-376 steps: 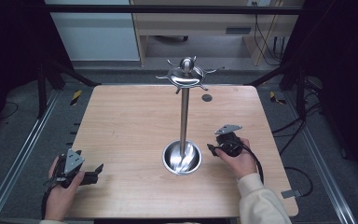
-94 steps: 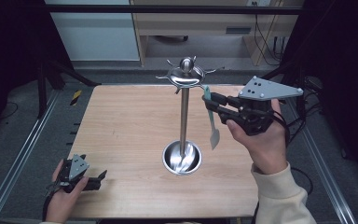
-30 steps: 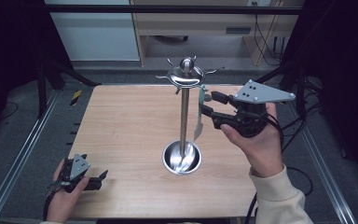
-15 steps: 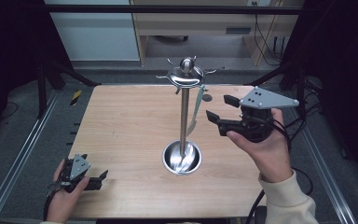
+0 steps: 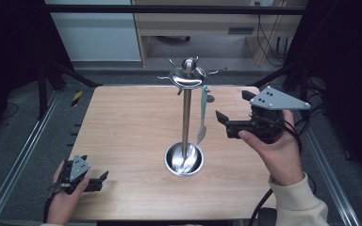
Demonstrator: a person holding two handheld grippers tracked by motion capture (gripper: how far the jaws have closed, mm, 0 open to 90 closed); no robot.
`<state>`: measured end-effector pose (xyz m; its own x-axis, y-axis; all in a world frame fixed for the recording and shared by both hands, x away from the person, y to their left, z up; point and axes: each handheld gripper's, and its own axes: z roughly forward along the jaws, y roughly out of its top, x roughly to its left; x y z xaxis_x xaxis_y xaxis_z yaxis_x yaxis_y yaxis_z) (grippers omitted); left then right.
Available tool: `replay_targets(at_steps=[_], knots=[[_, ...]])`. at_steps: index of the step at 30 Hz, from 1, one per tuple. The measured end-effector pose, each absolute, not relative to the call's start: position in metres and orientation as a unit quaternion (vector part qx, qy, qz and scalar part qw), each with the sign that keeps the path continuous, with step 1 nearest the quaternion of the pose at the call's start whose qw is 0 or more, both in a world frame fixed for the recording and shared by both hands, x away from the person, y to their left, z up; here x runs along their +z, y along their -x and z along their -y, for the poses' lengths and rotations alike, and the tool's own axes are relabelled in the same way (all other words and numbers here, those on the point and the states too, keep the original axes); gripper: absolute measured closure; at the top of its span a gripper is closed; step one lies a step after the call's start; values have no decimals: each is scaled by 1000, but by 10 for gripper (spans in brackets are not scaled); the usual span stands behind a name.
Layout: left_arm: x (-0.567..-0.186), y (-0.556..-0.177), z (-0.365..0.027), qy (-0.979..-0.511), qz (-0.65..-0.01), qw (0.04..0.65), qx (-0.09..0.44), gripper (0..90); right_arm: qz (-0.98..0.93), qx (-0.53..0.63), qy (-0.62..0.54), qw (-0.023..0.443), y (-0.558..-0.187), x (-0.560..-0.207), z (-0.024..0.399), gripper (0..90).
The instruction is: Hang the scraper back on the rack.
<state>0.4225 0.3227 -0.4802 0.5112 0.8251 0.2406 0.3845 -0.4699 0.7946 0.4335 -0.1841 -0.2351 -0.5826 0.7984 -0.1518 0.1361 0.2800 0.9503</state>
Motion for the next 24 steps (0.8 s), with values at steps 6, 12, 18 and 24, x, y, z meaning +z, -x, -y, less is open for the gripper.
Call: replay_targets(at_steps=[6, 12, 18, 24], knots=[[-480, -422, -321, -799, -376, 344, 319, 28, -720, 518, -327, 325, -434, -245, 189, 61], [-480, -423, -322, -798, -378, 344, 320, 28, -721, 513, -338, 321, -436, -258, 192, 60], [-480, -422, -322, -797, -378, 345, 321, 28, -714, 501, -365, 327, -438, -272, 194, 70], [-480, -422, -322, -798, -379, 342, 321, 28, -723, 480, -374, 326, -438, -289, 191, 74]])
